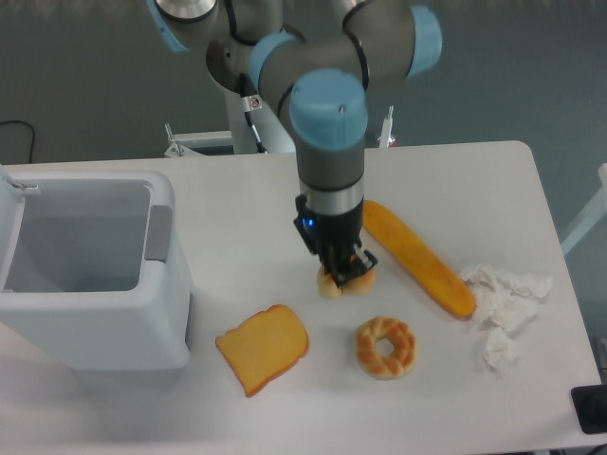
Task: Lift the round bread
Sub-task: 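Lift the held bun up and carry it over the baguette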
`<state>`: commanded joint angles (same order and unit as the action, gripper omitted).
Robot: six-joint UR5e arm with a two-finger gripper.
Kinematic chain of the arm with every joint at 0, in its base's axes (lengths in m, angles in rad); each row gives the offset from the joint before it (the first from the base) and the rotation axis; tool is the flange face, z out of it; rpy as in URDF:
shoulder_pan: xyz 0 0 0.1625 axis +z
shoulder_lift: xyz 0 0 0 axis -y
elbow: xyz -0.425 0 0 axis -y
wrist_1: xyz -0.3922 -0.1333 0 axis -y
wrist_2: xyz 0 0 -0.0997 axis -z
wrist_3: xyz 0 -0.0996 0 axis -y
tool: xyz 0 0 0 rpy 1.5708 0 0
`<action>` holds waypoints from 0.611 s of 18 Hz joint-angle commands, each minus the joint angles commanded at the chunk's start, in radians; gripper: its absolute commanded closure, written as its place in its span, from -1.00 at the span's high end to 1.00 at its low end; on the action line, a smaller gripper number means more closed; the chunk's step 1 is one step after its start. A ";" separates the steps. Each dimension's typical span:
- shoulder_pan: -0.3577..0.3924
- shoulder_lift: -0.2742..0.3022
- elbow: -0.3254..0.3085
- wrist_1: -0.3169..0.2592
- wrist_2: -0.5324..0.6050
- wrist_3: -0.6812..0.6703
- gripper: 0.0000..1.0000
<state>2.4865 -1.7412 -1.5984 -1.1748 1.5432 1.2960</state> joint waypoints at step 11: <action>0.137 0.089 -0.012 -0.106 -0.126 0.172 -0.83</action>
<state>2.6231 -1.6522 -1.6107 -1.2809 1.4174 1.4680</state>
